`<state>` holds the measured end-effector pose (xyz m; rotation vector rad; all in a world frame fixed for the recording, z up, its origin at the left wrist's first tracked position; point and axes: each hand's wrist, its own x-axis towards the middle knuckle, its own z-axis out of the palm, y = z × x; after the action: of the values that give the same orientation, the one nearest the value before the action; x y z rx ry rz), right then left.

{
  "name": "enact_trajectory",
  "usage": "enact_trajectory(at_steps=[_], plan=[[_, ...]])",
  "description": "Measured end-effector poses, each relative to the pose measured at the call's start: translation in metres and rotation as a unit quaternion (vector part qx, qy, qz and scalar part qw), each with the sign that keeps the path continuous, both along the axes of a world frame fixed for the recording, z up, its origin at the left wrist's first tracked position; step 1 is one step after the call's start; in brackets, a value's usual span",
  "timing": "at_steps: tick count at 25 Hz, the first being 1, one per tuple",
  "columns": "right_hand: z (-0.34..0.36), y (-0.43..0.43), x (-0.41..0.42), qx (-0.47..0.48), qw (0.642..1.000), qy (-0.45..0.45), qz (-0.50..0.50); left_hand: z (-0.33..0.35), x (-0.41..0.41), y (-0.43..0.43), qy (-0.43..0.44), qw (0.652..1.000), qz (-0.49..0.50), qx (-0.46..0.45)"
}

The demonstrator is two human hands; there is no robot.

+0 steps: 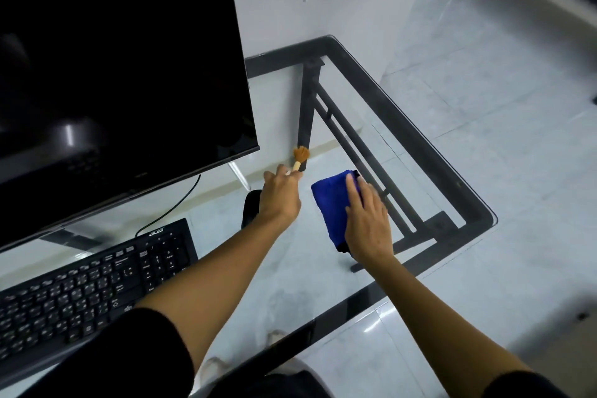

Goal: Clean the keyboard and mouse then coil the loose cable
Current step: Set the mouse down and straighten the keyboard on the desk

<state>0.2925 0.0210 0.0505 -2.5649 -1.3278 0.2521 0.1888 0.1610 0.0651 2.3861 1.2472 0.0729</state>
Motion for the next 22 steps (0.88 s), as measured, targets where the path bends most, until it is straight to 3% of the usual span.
enact_trajectory(at_steps=[4,8,15,18,22], plan=[[-0.009,-0.01,0.0,-0.085,0.995,-0.018,0.058,0.0,0.002,-0.016,0.063,0.998,-0.015,-0.003],[-0.006,-0.004,0.004,-0.099,0.993,0.015,0.055,-0.008,-0.006,-0.059,0.0,0.997,0.036,-0.064],[-0.002,-0.001,-0.018,-0.114,0.993,-0.011,0.018,-0.021,-0.032,-0.095,-0.086,0.982,0.066,-0.152],[0.014,0.013,-0.045,-0.076,0.997,-0.015,0.02,-0.005,-0.054,-0.088,-0.133,0.977,0.077,-0.148],[0.034,0.035,-0.126,0.025,0.993,0.063,0.102,0.019,-0.144,-0.068,-0.201,0.965,0.138,-0.095]])
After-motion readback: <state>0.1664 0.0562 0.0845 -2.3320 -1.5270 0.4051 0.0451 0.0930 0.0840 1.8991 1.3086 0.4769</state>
